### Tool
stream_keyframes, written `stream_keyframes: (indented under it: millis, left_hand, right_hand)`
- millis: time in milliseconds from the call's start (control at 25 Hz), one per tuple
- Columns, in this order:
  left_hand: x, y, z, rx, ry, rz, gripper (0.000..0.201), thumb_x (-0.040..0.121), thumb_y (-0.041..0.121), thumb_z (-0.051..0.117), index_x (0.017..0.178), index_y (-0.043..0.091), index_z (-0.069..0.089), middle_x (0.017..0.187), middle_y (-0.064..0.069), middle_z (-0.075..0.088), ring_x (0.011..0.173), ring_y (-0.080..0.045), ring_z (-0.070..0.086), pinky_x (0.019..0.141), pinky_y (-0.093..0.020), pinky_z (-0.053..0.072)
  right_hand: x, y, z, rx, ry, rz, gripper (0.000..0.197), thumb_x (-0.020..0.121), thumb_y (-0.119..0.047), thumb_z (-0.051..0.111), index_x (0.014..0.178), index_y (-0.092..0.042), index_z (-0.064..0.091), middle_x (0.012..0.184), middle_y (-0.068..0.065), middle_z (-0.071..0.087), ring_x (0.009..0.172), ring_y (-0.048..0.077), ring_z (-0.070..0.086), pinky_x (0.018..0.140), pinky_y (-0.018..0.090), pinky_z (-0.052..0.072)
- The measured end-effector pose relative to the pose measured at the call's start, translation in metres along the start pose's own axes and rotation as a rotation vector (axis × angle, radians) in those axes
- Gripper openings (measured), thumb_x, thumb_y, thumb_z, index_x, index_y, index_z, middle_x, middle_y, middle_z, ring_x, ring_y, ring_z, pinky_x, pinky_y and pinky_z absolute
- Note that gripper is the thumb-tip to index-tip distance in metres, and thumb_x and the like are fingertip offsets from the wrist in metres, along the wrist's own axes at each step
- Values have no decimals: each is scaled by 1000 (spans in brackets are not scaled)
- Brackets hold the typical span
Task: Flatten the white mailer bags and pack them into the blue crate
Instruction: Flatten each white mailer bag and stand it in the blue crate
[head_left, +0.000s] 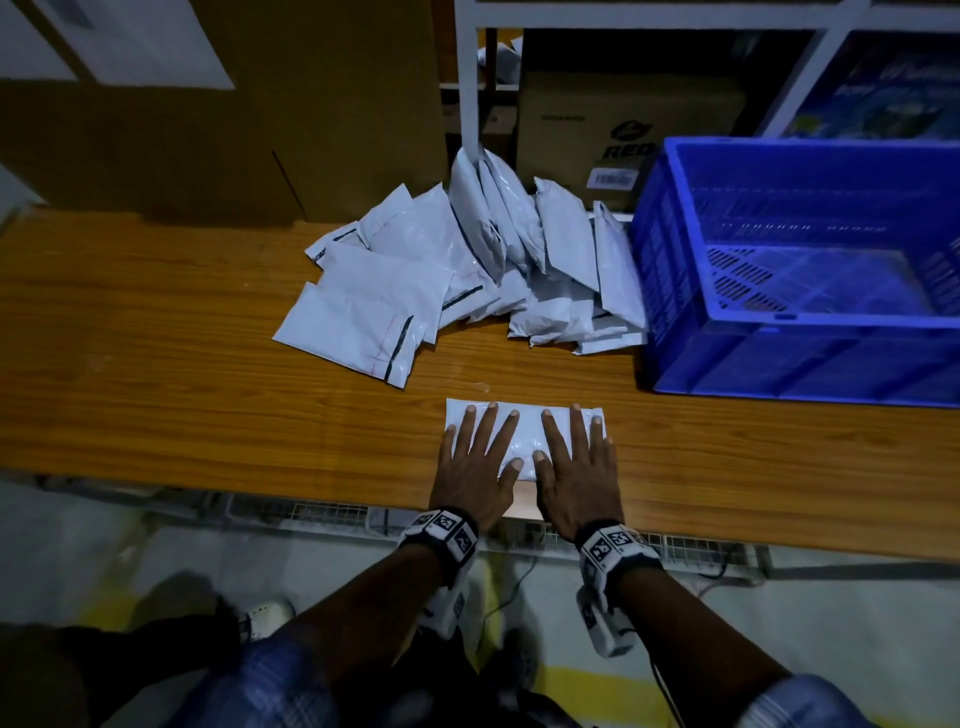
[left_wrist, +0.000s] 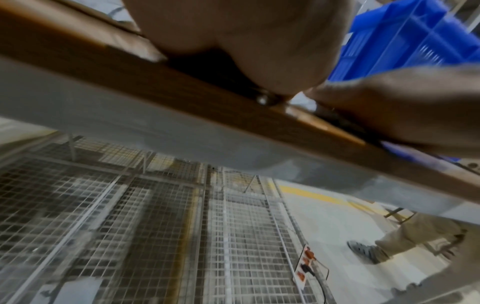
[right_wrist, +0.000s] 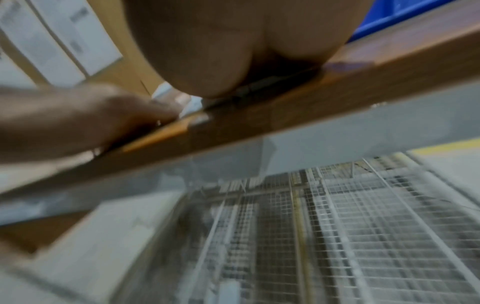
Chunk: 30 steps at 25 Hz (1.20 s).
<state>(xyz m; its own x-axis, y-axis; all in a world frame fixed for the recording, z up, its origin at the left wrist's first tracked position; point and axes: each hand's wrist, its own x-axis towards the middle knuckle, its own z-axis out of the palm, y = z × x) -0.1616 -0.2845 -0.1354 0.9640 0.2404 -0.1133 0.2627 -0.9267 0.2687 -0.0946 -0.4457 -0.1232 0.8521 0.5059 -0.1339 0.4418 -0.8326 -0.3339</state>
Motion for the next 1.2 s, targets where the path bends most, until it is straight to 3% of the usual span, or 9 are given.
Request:
stream_keyframes:
  millis: [200, 280, 400, 560, 760, 960, 1120, 1200]
  left_hand:
    - [-1, 6, -7, 4, 19, 36, 59, 103, 55, 8, 158, 38, -5, 166, 6, -16, 151, -18, -22, 123, -46, -10]
    - [-2, 9, -4, 17, 22, 26, 58, 104, 50, 14, 158, 38, -5, 166, 6, -15, 151, -19, -23, 122, -47, -8]
    - [2, 9, 0, 5, 10, 10, 60, 104, 47, 26, 158, 39, 2, 168, 6, -5, 154, -20, -12, 123, -47, -4]
    - [5, 6, -2, 0, -1, 22, 59, 102, 51, 19, 158, 39, 6, 168, 6, 6, 154, -20, -1, 124, -48, 2]
    - [4, 4, -1, -5, -25, 40, 60, 103, 52, 16, 158, 39, -4, 167, 7, -11, 152, -18, -18, 123, -48, -7]
    - [3, -6, -8, 3, -85, 138, 84, 93, 71, 33, 158, 37, -9, 165, 5, -19, 150, -19, -25, 119, -45, -16]
    - [6, -7, -20, 93, -150, 146, 88, 93, 72, 37, 158, 35, -10, 166, 4, -18, 151, -18, -23, 119, -45, -19]
    - [9, -3, -28, 129, -178, 145, 83, 96, 67, 37, 159, 34, -7, 167, 4, -12, 153, -18, -15, 121, -46, -12]
  right_hand:
    - [2, 2, 1, -10, -45, 12, 58, 101, -52, 10, 155, -39, -7, 163, 0, -19, 150, 28, -17, 121, 52, 3]
    - [4, 2, -4, 2, -91, 6, 58, 101, -54, 9, 154, -41, -10, 161, -1, -24, 148, 27, -22, 120, 54, 1]
    - [6, 0, -16, -31, -19, -16, 57, 102, -53, 12, 154, -41, -8, 161, -1, -24, 148, 28, -24, 120, 53, -7]
    - [4, -5, -8, -9, -10, -46, 55, 103, -47, 16, 156, -40, -1, 163, -1, -17, 150, 26, -19, 122, 51, 1]
    - [3, -7, 0, -40, 7, -22, 55, 104, -45, 18, 156, -37, 2, 164, 1, -13, 151, 24, -14, 122, 46, -1]
    - [4, -5, -3, -24, -34, -35, 56, 103, -48, 12, 155, -40, -5, 163, -2, -17, 150, 24, -18, 121, 46, -4]
    - [5, -2, -7, 11, -96, -44, 56, 102, -49, 14, 154, -42, -8, 163, -2, -20, 149, 24, -19, 121, 50, -3]
    - [6, -2, -14, 43, -156, -42, 59, 102, -52, 18, 152, -45, -11, 162, -3, -22, 149, 26, -19, 121, 49, -4]
